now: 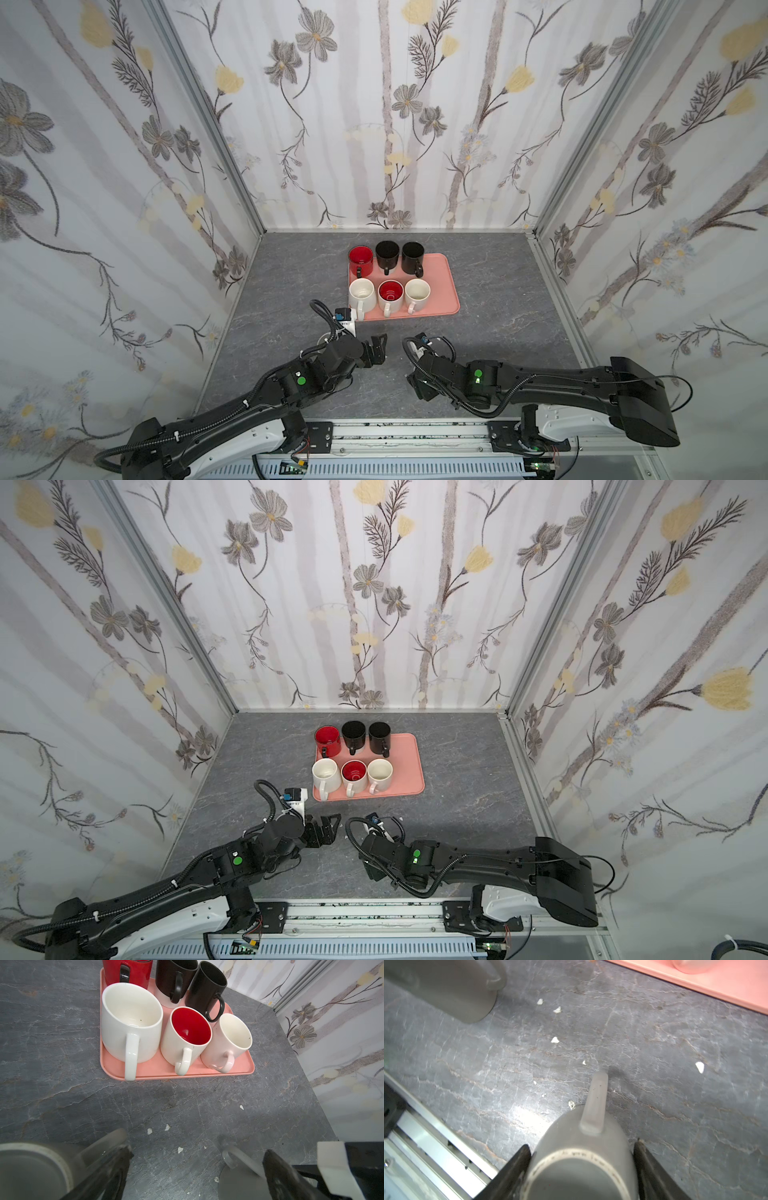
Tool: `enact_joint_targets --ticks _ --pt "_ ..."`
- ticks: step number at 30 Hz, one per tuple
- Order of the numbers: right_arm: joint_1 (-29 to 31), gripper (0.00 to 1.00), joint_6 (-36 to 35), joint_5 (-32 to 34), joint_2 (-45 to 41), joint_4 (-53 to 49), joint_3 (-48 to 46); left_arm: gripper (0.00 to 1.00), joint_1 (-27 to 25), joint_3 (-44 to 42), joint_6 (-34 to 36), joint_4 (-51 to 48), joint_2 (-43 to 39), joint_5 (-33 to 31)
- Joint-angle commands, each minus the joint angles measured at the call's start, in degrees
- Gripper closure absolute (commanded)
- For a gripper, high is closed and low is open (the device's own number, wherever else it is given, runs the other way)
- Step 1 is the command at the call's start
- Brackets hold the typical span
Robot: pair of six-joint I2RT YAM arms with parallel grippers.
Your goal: Turn the mug right side up
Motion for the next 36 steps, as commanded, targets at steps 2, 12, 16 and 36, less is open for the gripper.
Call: enact_joint_targets --ticks 2,12,16,36 --pt "0.0 0.36 -20.28 -6.94 1.04 1.53 0.81 0.0 0.15 -0.06 0.29 -0.34 0.12 -0.16" --pt "-4.87 0.35 -40.17 -11.86 4.27 4.32 5.15 0.0 0.62 -0.03 0.95 -0.69 -0.02 -0.07" --pt "-5.42 0.29 -41.49 -14.49 8.04 0.24 6.9 0.0 0.71 -0.64 1.38 0.23 -0.12 0.52" --pt "-0.06 0.0 -12.69 9.83 -5.34 16.86 -9.57 0.0 0.68 0.86 2.59 4.72 4.11 6.13"
